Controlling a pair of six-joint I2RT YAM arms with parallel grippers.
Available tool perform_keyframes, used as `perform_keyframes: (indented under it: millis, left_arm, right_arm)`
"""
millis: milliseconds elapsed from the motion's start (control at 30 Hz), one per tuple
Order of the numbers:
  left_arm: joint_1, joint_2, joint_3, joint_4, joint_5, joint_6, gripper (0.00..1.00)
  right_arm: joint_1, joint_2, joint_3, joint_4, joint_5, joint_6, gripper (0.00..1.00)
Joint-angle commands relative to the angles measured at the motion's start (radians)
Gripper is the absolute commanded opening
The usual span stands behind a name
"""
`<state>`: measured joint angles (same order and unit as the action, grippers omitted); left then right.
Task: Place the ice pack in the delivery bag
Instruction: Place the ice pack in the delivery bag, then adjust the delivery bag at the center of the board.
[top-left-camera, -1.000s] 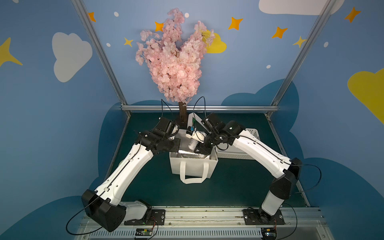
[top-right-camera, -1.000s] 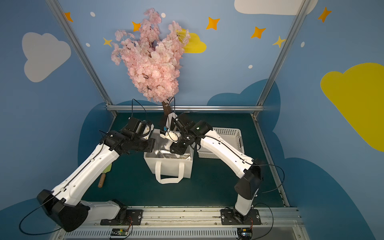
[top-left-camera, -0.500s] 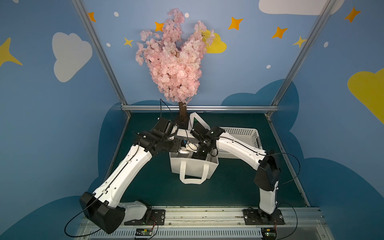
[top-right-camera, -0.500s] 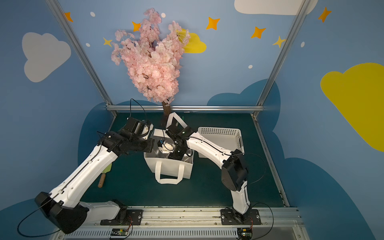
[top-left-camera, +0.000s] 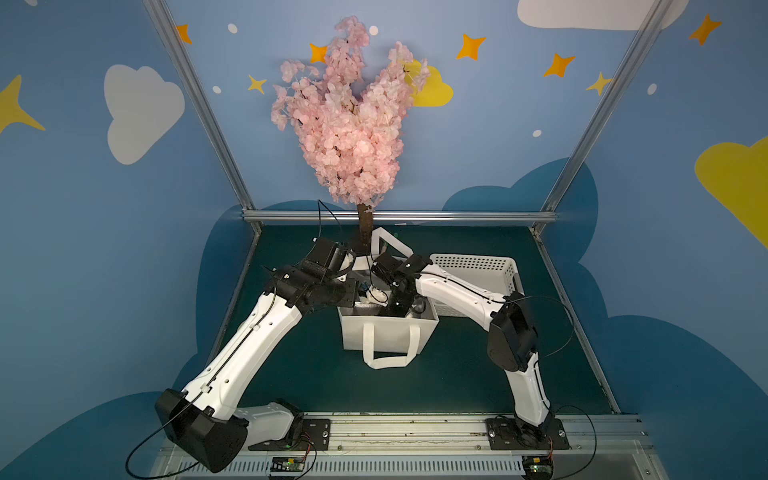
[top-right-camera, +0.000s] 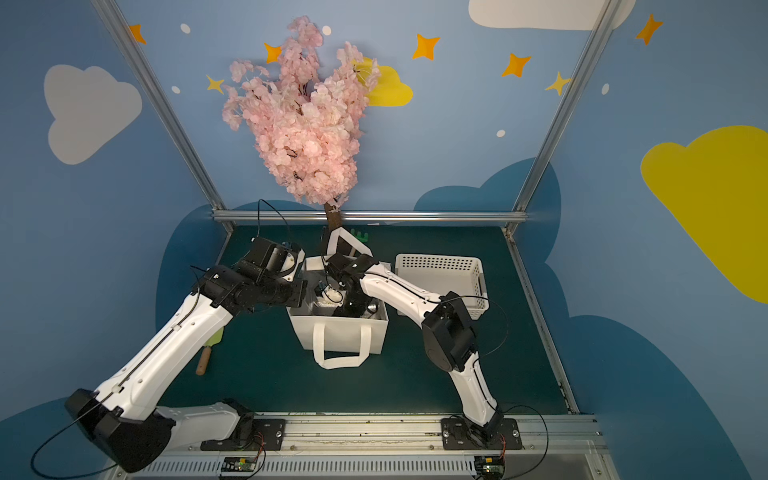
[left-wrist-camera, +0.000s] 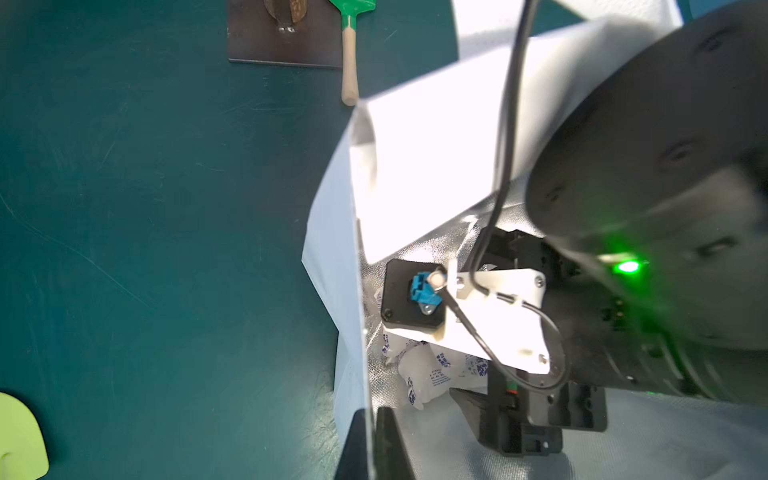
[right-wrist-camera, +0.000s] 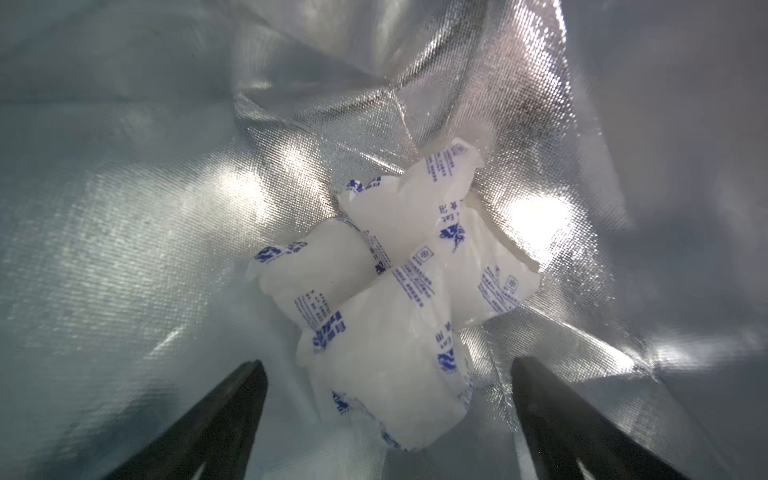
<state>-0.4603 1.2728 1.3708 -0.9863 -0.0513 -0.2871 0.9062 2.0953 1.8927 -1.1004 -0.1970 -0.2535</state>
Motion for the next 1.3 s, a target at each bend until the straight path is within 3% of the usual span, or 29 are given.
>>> perform_keyframes:
  millis: [0, 400, 500, 600, 733, 933, 1133, 1267]
  left_arm:
    - [0.005, -0.029, -0.008, 0.012, -0.004, -0.015, 0.03]
    - [0.005, -0.03, -0.028, 0.038, -0.054, -0.108, 0.03]
    - [0.006, -0.04, -0.034, 0.052, -0.091, -0.147, 0.03]
    - [0.007, -0.057, -0.045, 0.069, -0.132, -0.202, 0.03]
    - [0.005, -0.092, -0.074, 0.097, -0.157, -0.267, 0.03]
    - [0.004, -0.115, -0.116, 0.12, -0.113, -0.304, 0.03]
    - [0.005, -0.134, -0.132, 0.113, -0.116, -0.331, 0.03]
    - [0.002, -0.139, -0.134, 0.12, -0.099, -0.332, 0.03]
  right_arm:
    - [-0.013, -0.106, 0.024, -0.036, 0.014, 0.017, 0.99]
    - [-0.017, -0.409, -0.027, -0.044, 0.044, 0.044, 0.99]
    - [-0.018, -0.493, -0.068, -0.031, 0.119, 0.115, 0.99]
    - [-0.023, -0.605, -0.168, 0.046, 0.233, 0.197, 0.99]
    - [-0.034, -0.75, -0.365, 0.208, 0.283, 0.28, 0.98]
    - [-0.046, -0.704, -0.403, 0.264, 0.32, 0.407, 0.84]
    - [-0.041, -0.672, -0.401, 0.318, 0.281, 0.462, 0.81]
    - [-0.046, -0.65, -0.422, 0.333, 0.27, 0.483, 0.48]
